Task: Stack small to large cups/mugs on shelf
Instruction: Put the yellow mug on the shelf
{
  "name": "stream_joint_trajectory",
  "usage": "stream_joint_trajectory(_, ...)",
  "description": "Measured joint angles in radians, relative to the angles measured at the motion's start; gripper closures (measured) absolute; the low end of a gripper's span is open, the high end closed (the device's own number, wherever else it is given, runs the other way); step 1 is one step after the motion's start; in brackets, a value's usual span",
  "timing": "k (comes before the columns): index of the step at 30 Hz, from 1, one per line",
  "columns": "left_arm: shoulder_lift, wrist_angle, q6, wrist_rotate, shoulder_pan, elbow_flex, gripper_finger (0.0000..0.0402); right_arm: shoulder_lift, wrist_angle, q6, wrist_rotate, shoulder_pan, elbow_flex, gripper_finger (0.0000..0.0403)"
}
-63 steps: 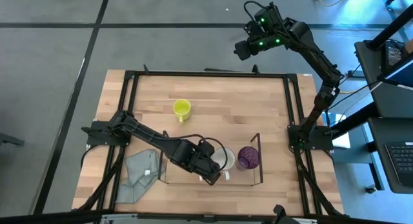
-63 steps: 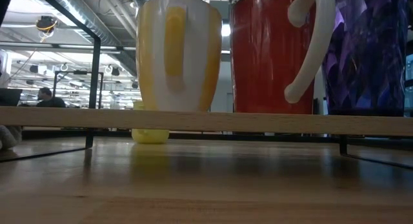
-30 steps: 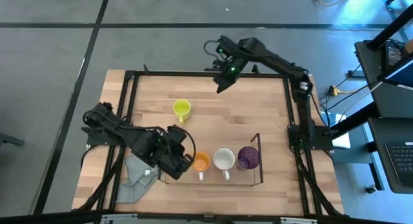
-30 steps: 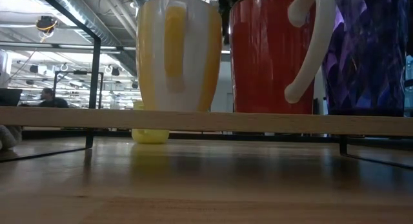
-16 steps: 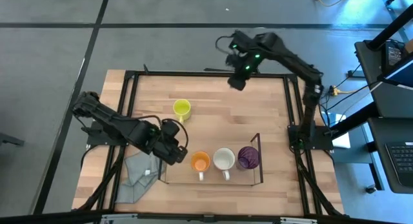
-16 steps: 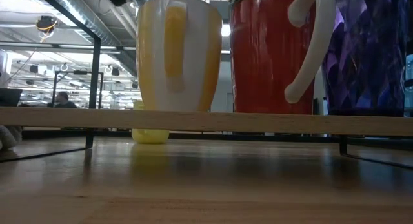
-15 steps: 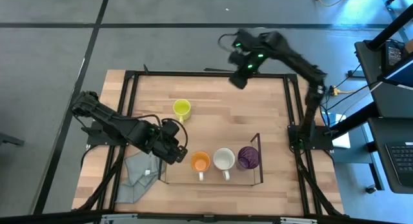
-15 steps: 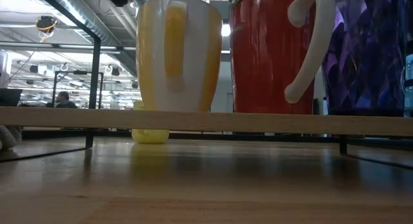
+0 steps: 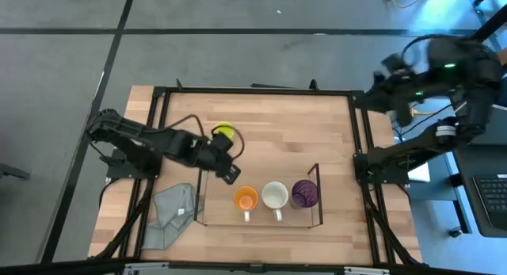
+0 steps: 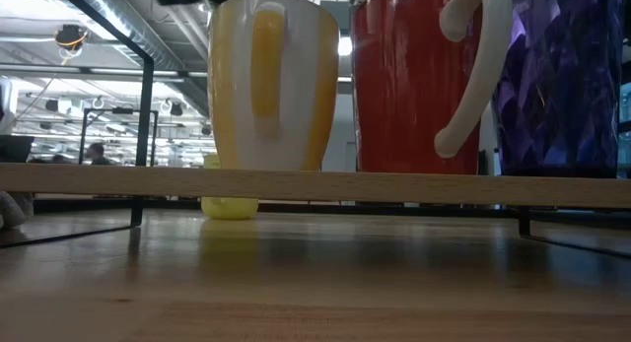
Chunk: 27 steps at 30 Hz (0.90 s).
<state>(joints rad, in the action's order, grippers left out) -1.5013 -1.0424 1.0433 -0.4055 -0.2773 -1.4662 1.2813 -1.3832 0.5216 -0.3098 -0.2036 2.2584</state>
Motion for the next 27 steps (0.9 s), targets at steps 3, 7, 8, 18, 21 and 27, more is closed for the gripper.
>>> stream_joint_trajectory(3,0.000,0.062,-0.083,0.091,0.068,0.000,0.0379,-0.051,0.255,-0.196,-0.044,0.126,-0.071,0.0390)
stream_joint_trajectory(7,0.000,0.124,-0.162,0.199,0.157,0.000,0.0379,-0.082,0.577,-0.346,-0.316,0.186,-0.233,0.0368)
stream_joint_trajectory(8,0.000,0.137,-0.174,0.214,0.178,0.000,0.0379,-0.088,0.630,-0.370,-0.399,0.192,-0.286,0.0363)
stream_joint_trajectory(18,0.061,0.180,-0.286,0.294,0.250,-0.001,0.0379,-0.221,1.769,-0.215,-0.519,0.217,-1.129,0.0352)
stream_joint_trajectory(21,0.093,0.151,-0.322,0.296,0.253,-0.001,0.0379,-0.377,1.940,-0.162,-0.533,0.078,-1.341,0.0352)
stream_joint_trajectory(27,0.132,0.133,-0.391,0.290,0.256,-0.001,0.0379,-0.683,1.992,-0.048,-0.504,-0.162,-1.644,0.0352)
